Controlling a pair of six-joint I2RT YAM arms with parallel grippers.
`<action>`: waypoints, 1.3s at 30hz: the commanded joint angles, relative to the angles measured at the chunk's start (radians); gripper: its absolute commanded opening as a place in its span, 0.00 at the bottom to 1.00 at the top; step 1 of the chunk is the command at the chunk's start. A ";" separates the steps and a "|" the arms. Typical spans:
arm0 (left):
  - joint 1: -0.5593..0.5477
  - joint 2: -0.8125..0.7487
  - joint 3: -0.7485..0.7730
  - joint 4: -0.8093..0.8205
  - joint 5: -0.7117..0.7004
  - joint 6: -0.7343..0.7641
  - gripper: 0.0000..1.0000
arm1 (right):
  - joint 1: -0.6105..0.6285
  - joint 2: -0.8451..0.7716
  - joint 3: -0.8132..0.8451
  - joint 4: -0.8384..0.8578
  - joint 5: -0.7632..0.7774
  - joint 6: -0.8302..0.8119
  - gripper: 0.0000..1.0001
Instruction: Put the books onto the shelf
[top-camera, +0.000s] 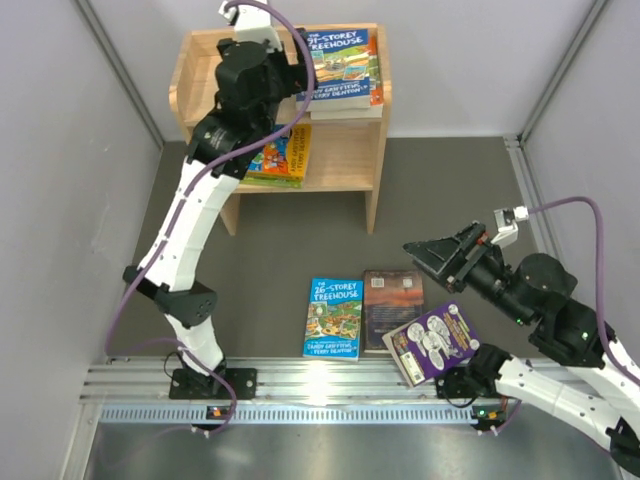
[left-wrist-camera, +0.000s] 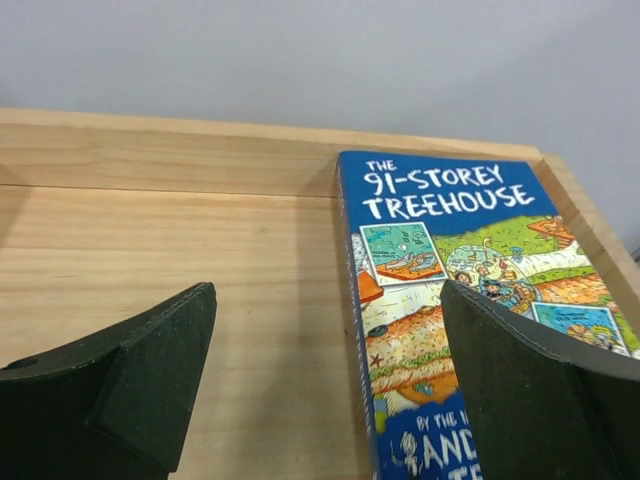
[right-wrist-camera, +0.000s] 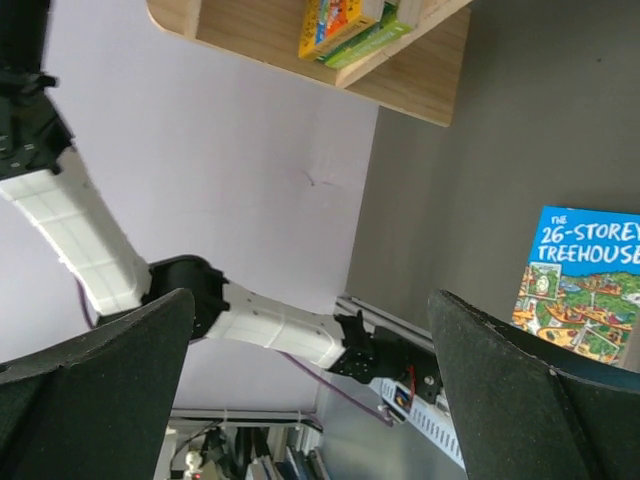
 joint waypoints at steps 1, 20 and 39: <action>0.004 -0.154 0.039 0.012 -0.020 -0.006 0.99 | -0.005 0.073 0.022 0.001 -0.023 -0.052 1.00; 0.022 -0.256 -0.180 -0.142 -0.014 0.020 0.99 | -0.005 0.292 -0.055 0.197 -0.193 -0.040 1.00; 0.184 -0.015 -0.047 -0.068 0.220 -0.098 0.99 | -0.007 -0.022 -0.151 -0.004 0.003 0.037 1.00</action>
